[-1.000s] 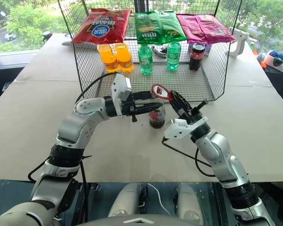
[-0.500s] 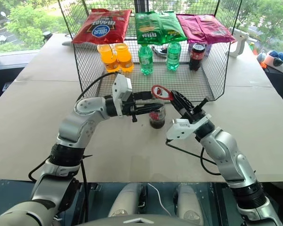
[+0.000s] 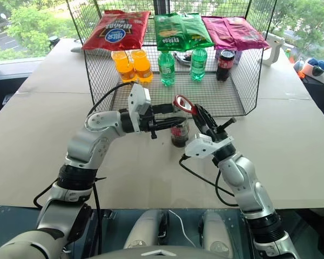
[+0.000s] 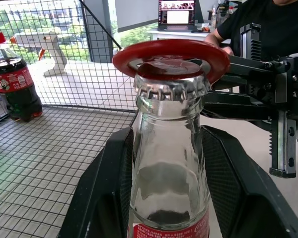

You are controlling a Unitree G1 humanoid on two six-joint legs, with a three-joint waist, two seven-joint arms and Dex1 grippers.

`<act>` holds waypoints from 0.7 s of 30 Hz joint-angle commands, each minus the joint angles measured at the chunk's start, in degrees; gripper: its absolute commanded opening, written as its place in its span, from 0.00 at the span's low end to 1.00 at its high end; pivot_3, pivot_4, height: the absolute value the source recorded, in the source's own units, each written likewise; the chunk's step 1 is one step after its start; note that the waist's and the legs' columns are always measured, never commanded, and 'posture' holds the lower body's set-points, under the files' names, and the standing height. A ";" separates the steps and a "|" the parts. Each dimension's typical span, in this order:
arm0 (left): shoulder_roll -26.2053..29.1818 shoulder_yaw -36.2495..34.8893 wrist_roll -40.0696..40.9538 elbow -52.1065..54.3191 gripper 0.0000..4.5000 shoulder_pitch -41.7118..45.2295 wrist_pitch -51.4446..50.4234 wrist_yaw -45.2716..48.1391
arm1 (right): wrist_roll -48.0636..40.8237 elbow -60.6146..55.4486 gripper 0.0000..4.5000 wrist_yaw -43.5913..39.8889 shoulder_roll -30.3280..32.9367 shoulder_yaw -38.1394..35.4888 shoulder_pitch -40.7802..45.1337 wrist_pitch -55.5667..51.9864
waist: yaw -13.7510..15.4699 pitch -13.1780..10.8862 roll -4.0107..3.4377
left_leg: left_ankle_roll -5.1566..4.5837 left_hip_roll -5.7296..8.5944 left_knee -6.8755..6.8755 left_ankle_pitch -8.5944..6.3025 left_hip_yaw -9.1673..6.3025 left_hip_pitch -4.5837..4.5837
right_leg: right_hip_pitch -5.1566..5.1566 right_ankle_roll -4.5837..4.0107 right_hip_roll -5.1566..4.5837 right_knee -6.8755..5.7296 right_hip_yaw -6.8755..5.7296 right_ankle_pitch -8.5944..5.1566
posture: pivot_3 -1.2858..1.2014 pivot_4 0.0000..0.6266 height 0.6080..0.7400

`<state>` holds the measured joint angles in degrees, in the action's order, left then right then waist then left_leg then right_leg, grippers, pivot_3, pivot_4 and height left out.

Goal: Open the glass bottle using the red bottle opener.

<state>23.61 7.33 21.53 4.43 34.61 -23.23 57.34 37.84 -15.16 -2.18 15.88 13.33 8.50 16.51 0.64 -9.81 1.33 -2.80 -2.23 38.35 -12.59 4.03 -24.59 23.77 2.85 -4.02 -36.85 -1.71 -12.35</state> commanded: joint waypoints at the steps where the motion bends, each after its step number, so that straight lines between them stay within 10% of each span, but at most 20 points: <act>1: -0.71 1.61 0.01 1.38 0.35 1.23 -0.07 0.07 | 2.02 0.90 0.00 1.03 -0.39 2.97 -0.69 1.33 | 0.00 0.00 0.00 | 0.00 0.00 0.00 0.00 0.00 0.00 | 0.00 0.00 0.00 0.00 0.00 0.00 | 0.52 0.24 1.00; 21: -0.18 1.27 -0.07 0.94 0.35 1.85 -0.53 0.24 | 2.73 4.60 0.00 7.39 0.29 3.18 -0.82 4.57 | 0.02 0.00 0.00 | 0.00 0.00 0.00 0.00 -0.01 -0.01 | 0.00 0.00 0.00 0.00 0.00 0.00 | 0.52 0.24 1.00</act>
<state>23.65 7.46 21.52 4.43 35.27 -23.75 57.41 39.33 -11.69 5.54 16.25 14.49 7.78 20.06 0.65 -9.81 1.33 -2.80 -2.23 38.35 -12.59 4.02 -24.61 23.77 2.84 -4.02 -36.85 -1.71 -12.35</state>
